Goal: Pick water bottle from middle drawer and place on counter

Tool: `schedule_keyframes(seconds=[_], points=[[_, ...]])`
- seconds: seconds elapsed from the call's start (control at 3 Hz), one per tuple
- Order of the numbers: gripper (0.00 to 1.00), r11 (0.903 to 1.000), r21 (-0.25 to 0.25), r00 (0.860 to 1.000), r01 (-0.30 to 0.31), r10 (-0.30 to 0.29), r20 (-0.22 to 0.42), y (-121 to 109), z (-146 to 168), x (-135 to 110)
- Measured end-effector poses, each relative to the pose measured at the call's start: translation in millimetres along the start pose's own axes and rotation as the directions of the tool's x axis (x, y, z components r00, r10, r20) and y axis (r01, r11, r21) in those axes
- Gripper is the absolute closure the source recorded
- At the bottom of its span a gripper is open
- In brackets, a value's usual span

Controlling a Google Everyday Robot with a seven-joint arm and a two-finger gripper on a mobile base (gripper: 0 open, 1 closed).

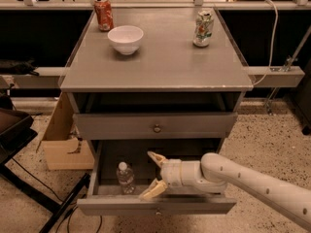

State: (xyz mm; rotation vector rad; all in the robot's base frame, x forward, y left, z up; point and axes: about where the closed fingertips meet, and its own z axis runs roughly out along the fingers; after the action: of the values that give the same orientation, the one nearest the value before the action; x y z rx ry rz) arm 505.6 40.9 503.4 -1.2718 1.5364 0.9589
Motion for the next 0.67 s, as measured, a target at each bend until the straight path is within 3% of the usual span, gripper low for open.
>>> schedule_keyframes(seconds=[0.67], points=[[0.0,0.999,0.023,0.999,0.039,-0.04,0.027,-11,50,-1]])
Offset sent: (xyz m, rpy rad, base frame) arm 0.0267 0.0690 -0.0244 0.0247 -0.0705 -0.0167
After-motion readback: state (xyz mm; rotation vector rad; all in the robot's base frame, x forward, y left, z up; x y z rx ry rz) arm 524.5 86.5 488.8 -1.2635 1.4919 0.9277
